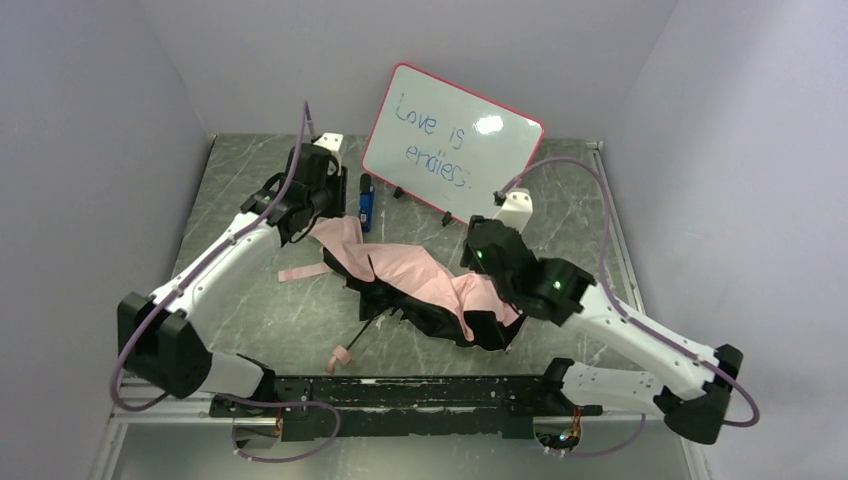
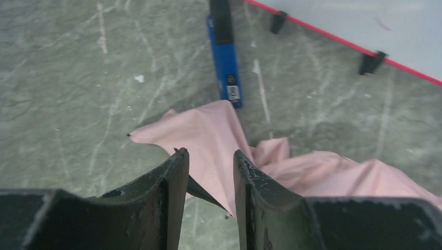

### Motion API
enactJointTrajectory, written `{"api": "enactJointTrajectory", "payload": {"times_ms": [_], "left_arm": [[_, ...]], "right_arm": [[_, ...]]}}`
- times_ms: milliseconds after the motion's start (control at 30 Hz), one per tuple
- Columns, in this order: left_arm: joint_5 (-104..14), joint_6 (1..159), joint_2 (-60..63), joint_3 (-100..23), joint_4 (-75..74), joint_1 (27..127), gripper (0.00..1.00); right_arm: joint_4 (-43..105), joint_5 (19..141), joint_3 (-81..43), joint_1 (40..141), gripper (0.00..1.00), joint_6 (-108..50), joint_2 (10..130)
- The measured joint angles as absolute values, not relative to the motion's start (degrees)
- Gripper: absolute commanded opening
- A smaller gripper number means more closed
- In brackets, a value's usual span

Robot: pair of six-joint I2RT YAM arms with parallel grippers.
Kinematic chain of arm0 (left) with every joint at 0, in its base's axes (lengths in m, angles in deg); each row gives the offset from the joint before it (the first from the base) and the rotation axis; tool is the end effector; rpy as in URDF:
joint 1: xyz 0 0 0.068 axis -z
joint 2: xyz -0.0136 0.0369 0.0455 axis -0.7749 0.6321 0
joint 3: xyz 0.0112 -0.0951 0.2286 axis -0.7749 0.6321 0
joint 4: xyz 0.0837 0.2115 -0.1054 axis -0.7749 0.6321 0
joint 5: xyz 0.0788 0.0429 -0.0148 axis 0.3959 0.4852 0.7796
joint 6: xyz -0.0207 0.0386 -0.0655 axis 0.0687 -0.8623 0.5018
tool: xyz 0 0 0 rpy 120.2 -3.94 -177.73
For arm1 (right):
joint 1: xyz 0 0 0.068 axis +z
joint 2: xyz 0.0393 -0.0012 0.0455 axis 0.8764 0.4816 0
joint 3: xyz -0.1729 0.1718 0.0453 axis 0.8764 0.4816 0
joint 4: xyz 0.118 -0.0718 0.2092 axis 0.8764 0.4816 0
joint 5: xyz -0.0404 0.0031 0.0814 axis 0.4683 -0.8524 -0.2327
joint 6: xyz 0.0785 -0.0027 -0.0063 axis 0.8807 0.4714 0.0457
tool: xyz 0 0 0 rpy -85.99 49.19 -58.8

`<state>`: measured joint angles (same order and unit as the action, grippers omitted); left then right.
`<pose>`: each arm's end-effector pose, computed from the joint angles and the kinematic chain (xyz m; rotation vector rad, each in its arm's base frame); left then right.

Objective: Put away the umbrella

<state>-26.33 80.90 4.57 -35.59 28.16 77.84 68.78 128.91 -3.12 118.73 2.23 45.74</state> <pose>0.2956 -0.1372 0.2856 0.1855 2.1840 -0.1856 0.1567 0.1625 0.3143 0.0518 2.0212 0.2605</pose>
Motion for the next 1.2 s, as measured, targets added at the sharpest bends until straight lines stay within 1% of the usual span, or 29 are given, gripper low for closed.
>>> {"api": "enactJointTrajectory", "payload": {"times_ms": [167, 233, 300, 500, 600, 733, 933, 1033, 1100, 1200], "left_arm": [[-21.06, 79.17, 10.84, -38.60, 28.38, 76.49, 0.39], [-19.01, 78.45, 13.53, -39.85, 28.12, 76.07, 0.35], [-17.70, 77.79, 16.07, -40.83, 27.60, 75.20, 0.36], [-16.08, 76.76, 26.04, -44.42, 26.11, 70.13, 0.29], [-16.98, 76.72, 30.32, -45.36, 25.89, 67.31, 0.29], [-18.90, 76.09, 34.78, -47.00, 25.39, 65.03, 0.26], [-23.05, 74.93, 40.50, -50.38, 24.93, 65.14, 0.26], [-23.34, 74.47, 43.43, -51.70, 25.74, 65.21, 0.25], [-23.29, 74.38, 44.85, -52.35, 26.48, 65.21, 0.25], [-23.27, 74.38, 45.40, -52.35, 27.79, 65.32, 0.23]], "right_arm": [[66.28, 122.77, -0.73, 103.78, 0.47, -1.44, 51.16], [64.14, 119.69, 2.48, 97.40, 0.47, -2.21, 51.53], [62.37, 117.61, 5.93, 92.72, 0.47, -2.23, 51.53], [57.93, 113.63, 16.93, 83.98, 0.48, -0.68, 50.87], [55.79, 112.34, 19.88, 79.34, 0.47, 0.05, 50.78], [52.95, 111.05, 21.63, 75.63, 0.47, 0.40, 51.59], [50.72, 107.21, 23.55, 74.67, 0.44, 0.44, 51.88], [51.36, 105.87, 25.71, 74.67, 0.37, 1.38, 50.30], [52.80, 105.76, 26.67, 74.67, 0.35, 3.00, 49.23], [54.85, 105.72, 26.94, 74.67, 0.27, 5.60, 48.16]]}}
